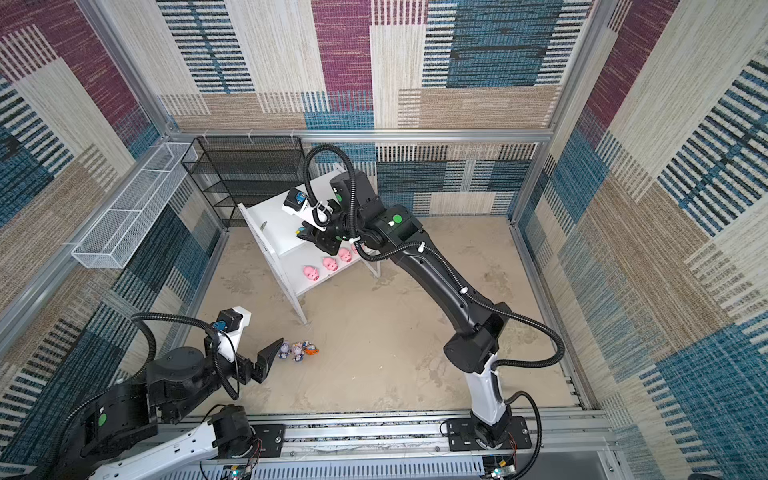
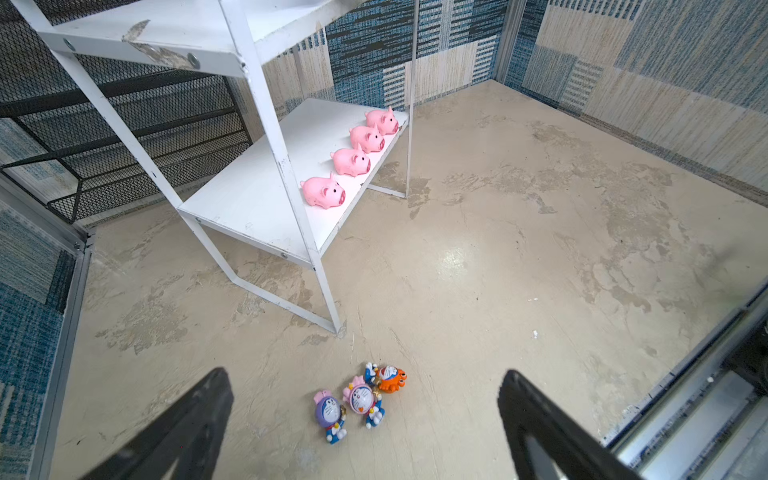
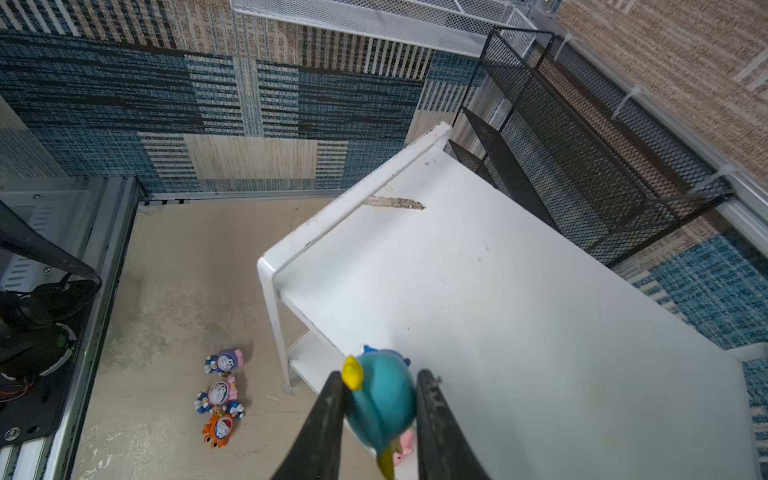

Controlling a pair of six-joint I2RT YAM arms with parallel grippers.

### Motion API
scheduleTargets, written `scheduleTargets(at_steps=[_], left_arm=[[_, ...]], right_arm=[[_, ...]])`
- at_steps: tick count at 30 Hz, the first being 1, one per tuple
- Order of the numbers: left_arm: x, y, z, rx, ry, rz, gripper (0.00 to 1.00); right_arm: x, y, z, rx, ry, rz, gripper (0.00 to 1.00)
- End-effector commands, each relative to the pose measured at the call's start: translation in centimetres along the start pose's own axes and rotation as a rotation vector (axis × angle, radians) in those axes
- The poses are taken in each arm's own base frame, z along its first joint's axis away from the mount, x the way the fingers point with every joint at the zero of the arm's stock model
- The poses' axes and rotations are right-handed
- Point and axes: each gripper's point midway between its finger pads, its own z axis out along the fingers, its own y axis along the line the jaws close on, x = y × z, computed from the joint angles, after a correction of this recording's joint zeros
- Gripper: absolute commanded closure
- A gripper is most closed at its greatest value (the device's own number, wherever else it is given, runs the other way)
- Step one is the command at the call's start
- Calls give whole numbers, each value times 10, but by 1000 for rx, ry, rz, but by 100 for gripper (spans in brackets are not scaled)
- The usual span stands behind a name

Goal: Place and organize the plastic toys onto the shelf

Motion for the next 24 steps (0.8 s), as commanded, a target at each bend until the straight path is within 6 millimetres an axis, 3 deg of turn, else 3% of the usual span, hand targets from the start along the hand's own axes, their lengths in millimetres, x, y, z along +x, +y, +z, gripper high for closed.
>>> scheduleTargets(at_steps=[1,7,15,20,24], left_arm=[[-5,-1,0,6,-22,4,1],[-23,-22,3,98,-38,72,1],[-69,-34,7,111,-117,200,1],[-70,-35,11,106,-121,212,1],[-59,-26,5,85,-101,178,2]], right_arm=[[-4,2,0,-19,-13,-4,72],[-9,24,-16,-111,-38,-17,73],[7,84,-51,-322,-46,-22,73],[29,100,-57,-295,-37,33,73],[75,111,-57,-225,-24,140,73]])
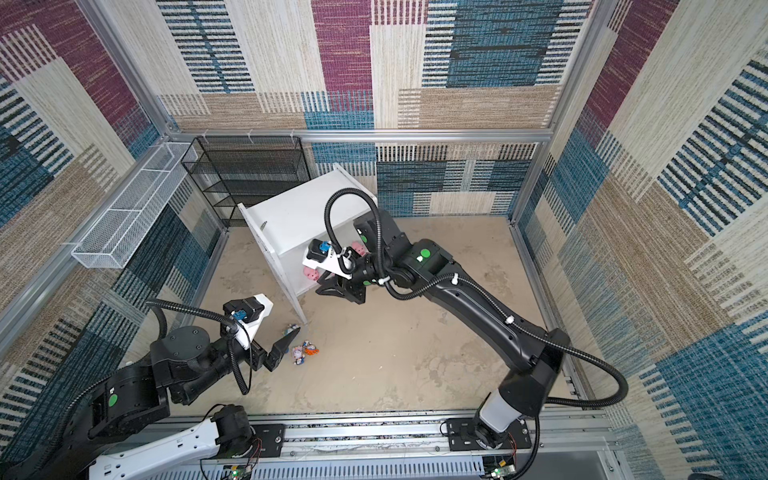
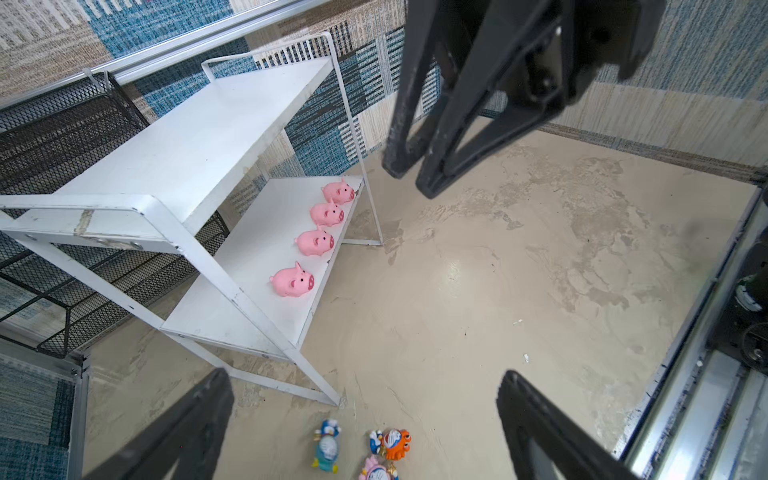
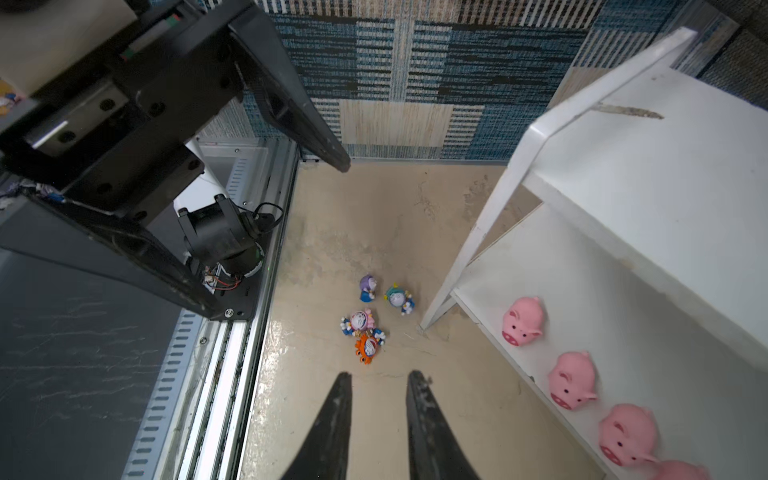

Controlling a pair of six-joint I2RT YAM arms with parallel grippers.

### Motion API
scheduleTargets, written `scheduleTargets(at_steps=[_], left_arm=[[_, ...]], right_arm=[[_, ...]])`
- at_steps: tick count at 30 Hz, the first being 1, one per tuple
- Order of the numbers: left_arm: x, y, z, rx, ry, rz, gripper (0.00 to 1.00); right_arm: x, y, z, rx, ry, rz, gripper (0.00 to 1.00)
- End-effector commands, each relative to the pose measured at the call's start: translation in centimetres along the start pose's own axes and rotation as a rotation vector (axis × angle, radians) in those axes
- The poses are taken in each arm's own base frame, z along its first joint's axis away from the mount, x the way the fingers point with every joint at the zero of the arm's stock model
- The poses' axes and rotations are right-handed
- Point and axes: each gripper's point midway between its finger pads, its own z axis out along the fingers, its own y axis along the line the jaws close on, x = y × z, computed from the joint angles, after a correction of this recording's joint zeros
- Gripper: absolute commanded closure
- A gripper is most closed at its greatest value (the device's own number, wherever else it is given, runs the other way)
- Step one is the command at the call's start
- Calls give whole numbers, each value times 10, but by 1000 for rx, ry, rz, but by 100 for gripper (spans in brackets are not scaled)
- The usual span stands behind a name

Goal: Place and organize the plastic toys onto the shelf

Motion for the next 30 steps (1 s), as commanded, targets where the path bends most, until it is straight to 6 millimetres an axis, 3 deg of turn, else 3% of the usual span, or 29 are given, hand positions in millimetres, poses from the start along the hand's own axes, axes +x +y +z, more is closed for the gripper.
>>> scheduleTargets(at_steps=[1,6,11,16,19,24,30], left_arm=[[6,8,-8,-32,-9,-30,2],[22,15,-21,-44,-2,-95,1],[35,14,-17,-54,19,-125,1],[39,16,-17,-71,18,-129,1],[39,18,-19,-78,4,-131,1],[39,19,-21,-81,-12,-133,1],[39,18,-21,-72,-15,-134,1]], right_arm=[[16,-2,3,71,-70,69,72],[70,10,23,88,-83,203,66],[107,25,74,74,-91,238,56],[139,0,125,138,-70,445,52],[147,-10,148,166,-65,528,40],[170,-20,191,213,33,593,28],[199,-33,215,308,126,647,24]])
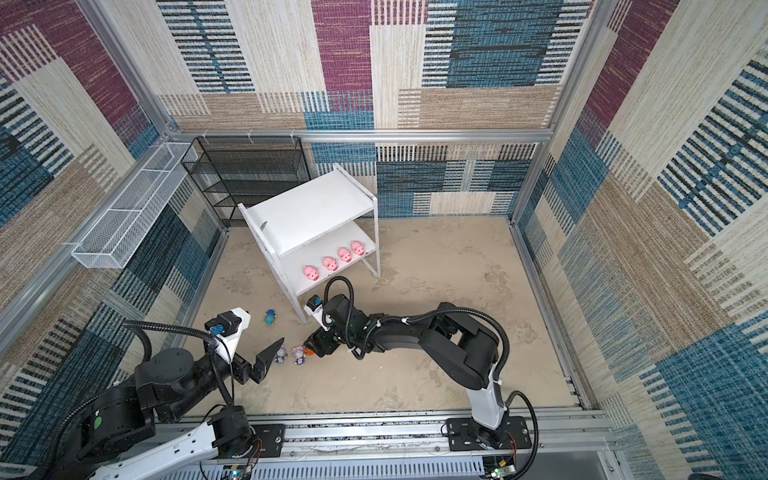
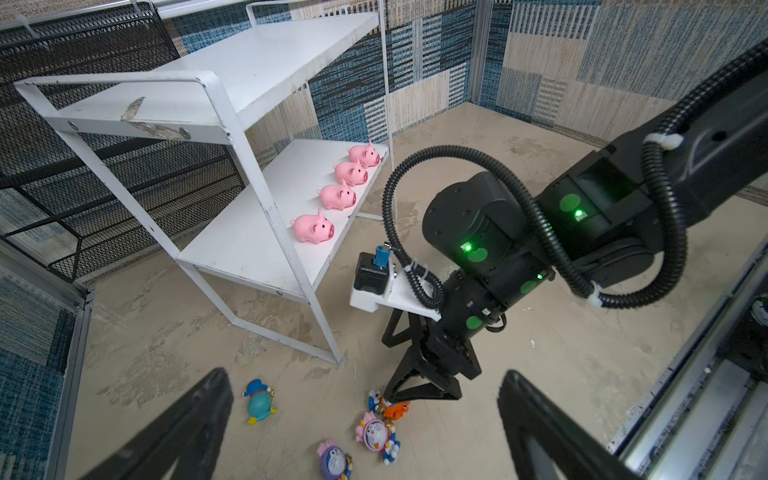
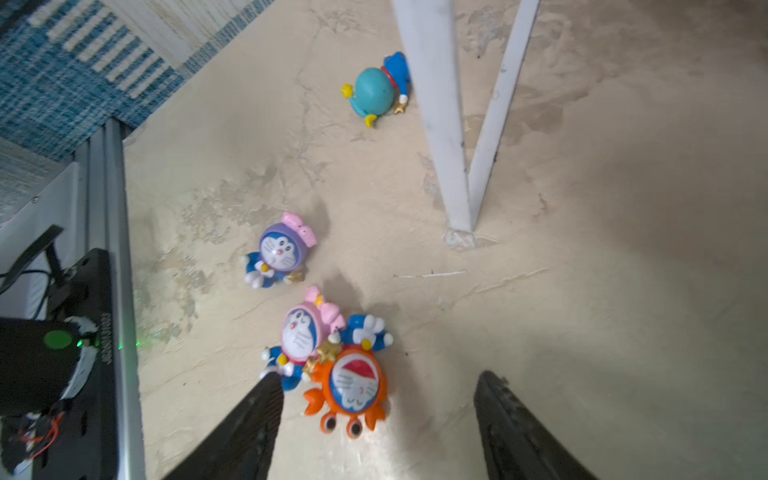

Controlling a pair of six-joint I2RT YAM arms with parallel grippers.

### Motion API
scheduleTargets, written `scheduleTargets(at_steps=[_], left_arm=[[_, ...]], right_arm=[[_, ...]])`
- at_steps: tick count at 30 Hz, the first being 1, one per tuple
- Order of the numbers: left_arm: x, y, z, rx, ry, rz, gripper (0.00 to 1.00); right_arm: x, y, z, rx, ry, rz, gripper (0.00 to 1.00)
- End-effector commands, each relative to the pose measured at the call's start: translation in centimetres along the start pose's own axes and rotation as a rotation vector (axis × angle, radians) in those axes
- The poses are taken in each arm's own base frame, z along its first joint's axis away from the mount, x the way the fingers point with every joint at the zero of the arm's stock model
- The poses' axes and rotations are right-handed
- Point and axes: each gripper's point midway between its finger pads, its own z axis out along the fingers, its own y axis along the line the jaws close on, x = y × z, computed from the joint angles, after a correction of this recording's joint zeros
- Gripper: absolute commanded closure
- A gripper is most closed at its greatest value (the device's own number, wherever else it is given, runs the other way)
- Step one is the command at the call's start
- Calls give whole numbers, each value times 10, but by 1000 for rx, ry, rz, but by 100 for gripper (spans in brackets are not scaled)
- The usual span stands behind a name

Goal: Place and organize the plastic toys onto the shelf
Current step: 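Move the right gripper down over the orange crab figurine near the base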

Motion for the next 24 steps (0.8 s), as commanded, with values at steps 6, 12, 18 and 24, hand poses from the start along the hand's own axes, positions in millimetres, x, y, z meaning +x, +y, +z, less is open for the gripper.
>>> scheduleTargets(at_steps=[6,12,18,24], left_arm=[[-6,1,0,-2,-32,-20,1],[-7,0,0,1,-36,-20,1],[-7,-1,0,6,-40,-22,1],[-8,-1,0,6,-43,-20,1]], right_arm=[[11,-21,18,143,47,39,24],[17,-12,22,142,82,-3,24],[29,-9,19,134,126,-17,24],[40,5,9,96,153,-82,24]])
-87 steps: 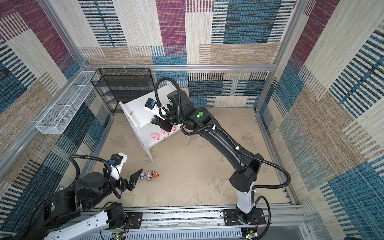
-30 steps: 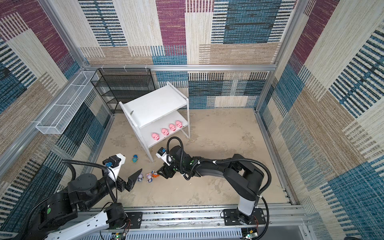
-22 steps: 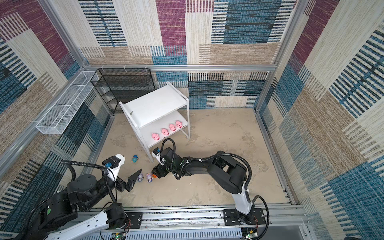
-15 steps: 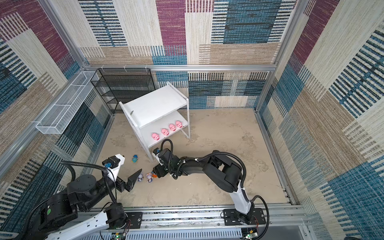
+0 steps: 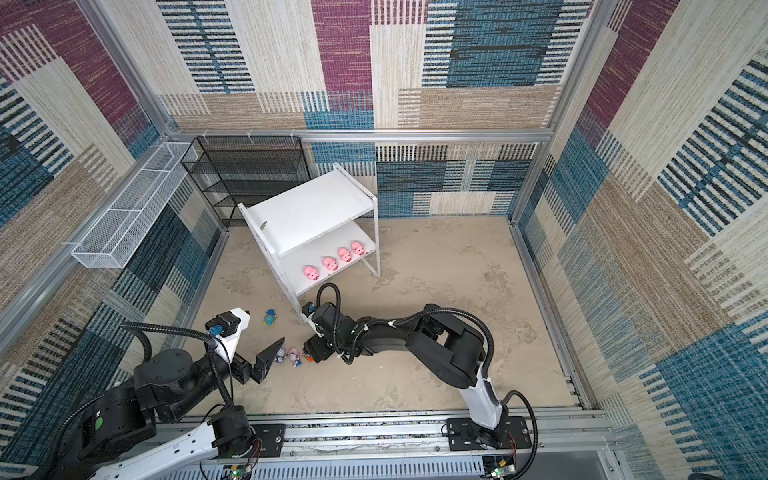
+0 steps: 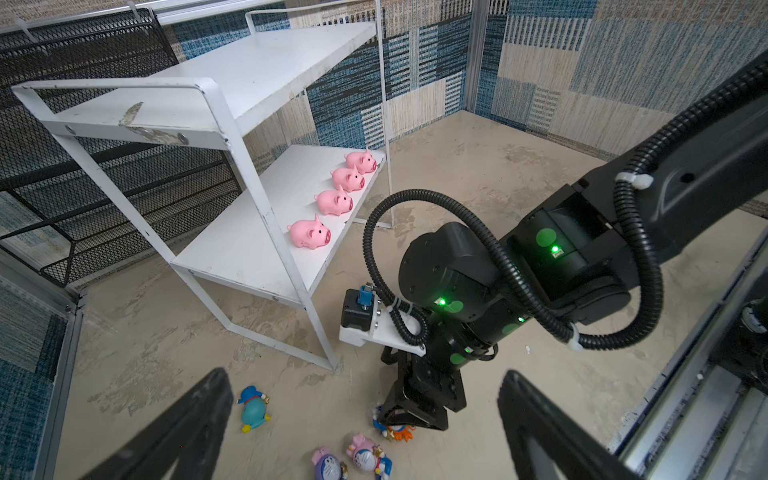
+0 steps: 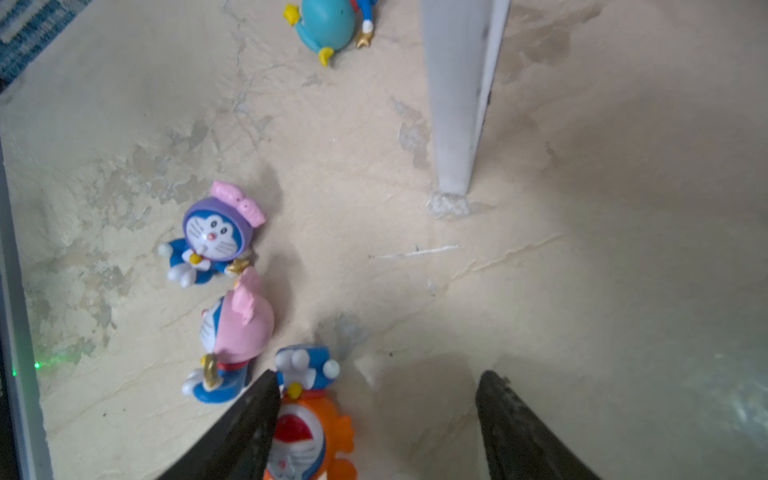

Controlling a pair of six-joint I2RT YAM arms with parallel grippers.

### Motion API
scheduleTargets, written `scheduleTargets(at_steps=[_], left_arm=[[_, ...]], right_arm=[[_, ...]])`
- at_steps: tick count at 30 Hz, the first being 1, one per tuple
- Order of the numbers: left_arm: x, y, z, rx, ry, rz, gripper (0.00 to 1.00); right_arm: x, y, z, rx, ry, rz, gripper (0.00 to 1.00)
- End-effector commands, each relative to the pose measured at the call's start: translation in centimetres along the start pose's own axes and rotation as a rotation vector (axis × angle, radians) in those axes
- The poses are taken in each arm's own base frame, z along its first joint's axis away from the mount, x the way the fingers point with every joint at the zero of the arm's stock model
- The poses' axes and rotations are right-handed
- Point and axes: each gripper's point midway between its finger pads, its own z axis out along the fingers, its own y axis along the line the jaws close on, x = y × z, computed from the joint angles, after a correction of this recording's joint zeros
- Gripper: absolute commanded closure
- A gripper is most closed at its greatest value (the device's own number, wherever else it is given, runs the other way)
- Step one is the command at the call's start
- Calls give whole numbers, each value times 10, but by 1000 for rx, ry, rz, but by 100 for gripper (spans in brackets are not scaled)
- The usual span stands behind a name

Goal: Place and organize the plastic toys onto the shelf
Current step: 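Move the right gripper down over the orange crab figurine near the base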

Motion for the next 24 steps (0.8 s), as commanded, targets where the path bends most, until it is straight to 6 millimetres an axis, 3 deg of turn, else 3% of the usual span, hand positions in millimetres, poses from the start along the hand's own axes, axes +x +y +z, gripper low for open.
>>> scheduleTargets(at_steps=[1,5,10,17,24], left_arm=[[-7,0,0,-2,-27,-12,1],[-7,0,0,0,-27,-13,1],[-6,1,-1,0,-27,-19,1],[-7,0,-1,5,-31,-21,1],[-6,0,-3,8,-29,-28,1]], right_arm=[[14,7,-5,-25,46,-55,24],[20,17,-4,-54,62,-87,24],[31,12,-7,-24,86,-87,27],[53,-17,-16,107,135,-94,26],[47,-57,-19,222,104,10,26]])
